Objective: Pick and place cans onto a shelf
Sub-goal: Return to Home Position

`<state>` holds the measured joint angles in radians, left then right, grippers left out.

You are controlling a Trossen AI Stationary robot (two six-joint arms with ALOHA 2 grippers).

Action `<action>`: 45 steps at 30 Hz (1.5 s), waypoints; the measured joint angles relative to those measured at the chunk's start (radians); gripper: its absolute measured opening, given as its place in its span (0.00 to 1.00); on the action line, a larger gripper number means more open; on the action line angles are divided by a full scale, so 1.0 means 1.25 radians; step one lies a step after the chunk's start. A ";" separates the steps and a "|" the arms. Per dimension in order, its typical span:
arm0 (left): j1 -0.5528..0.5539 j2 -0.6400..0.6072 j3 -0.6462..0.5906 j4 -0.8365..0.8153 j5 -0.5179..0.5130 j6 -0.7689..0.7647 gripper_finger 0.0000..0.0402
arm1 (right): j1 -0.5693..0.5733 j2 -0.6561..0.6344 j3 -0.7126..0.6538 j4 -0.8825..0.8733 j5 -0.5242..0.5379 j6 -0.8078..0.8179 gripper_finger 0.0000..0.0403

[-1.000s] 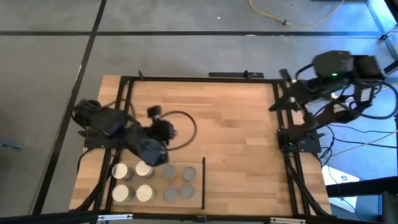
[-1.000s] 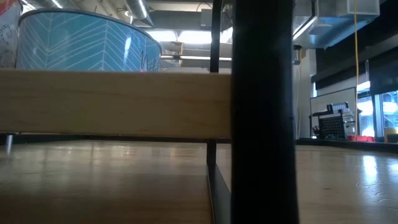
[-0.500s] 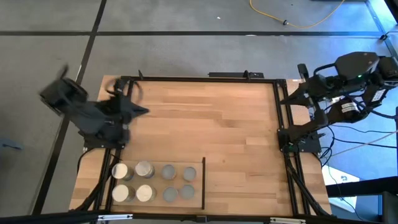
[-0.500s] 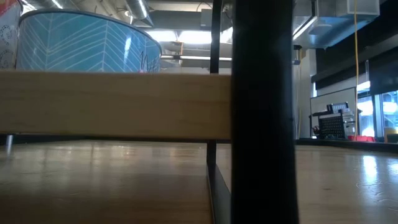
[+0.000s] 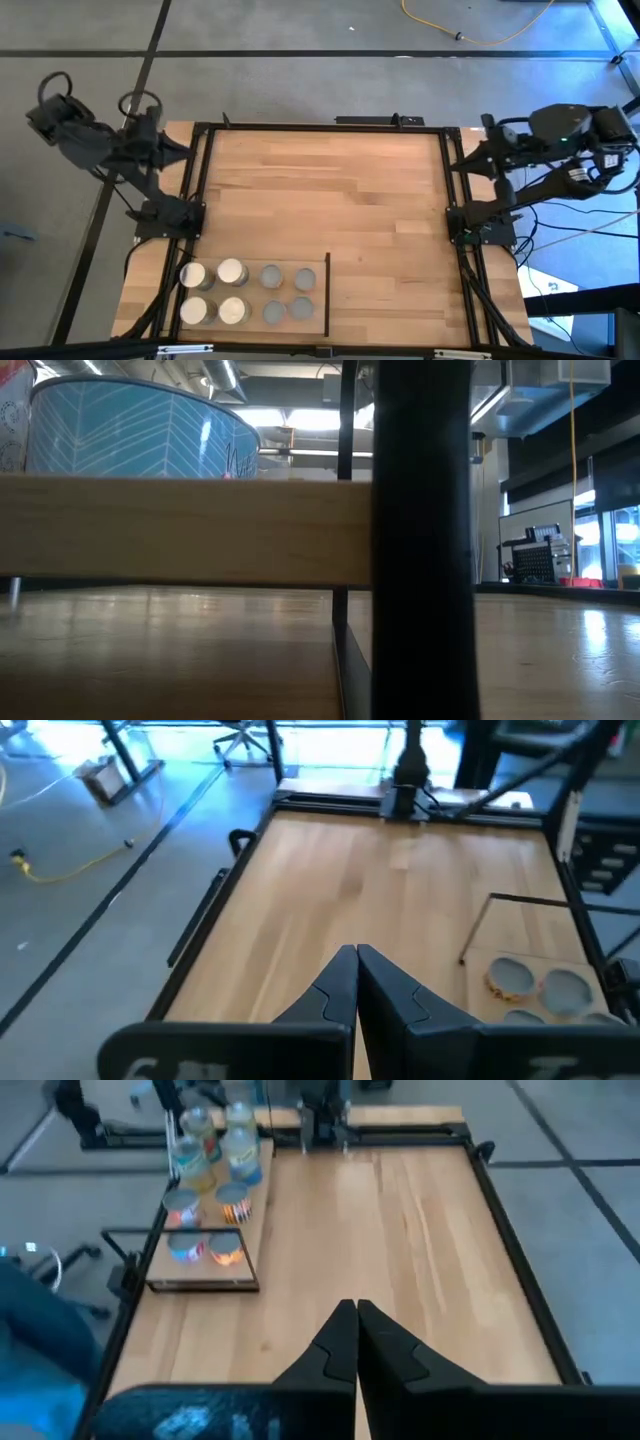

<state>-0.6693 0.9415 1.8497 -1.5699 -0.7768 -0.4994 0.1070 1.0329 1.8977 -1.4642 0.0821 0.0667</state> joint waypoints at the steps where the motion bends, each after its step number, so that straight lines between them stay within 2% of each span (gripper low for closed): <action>1: 0.000 -0.028 -0.023 0.002 -0.007 -0.008 0.00 | 0.000 -0.024 -0.021 0.013 0.004 0.012 0.01; 11: 0.000 -0.295 -0.213 0.128 -0.044 0.029 0.00 | 0.000 -0.238 -0.209 0.067 0.067 0.115 0.01; 17: 0.001 -0.420 -0.272 0.135 -0.047 0.047 0.00 | 0.000 -0.353 -0.278 0.069 0.089 0.191 0.01; 27: 0.001 -0.543 -0.332 0.139 -0.056 0.073 0.00 | 0.000 -0.507 -0.348 0.070 0.191 0.216 0.01; 33: 0.012 -0.624 -0.409 0.147 -0.055 0.068 0.00 | 0.000 -0.580 -0.417 0.097 0.192 0.215 0.01; 36: 0.014 -0.674 -0.462 0.197 -0.052 0.080 0.00 | 0.000 -0.616 -0.472 0.115 0.192 0.216 0.01; 40: 0.014 -0.739 -0.542 0.285 -0.010 0.124 0.00 | 0.000 -0.679 -0.553 0.177 0.193 0.219 0.01; 45: 0.016 -0.747 -0.586 0.312 0.027 0.150 0.00 | 0.000 -0.751 -0.639 0.242 0.193 0.208 0.01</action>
<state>-0.6492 0.0074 1.1176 -1.1800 -0.7432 -0.3115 0.1066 0.0941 1.0993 -1.1618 0.3235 0.3267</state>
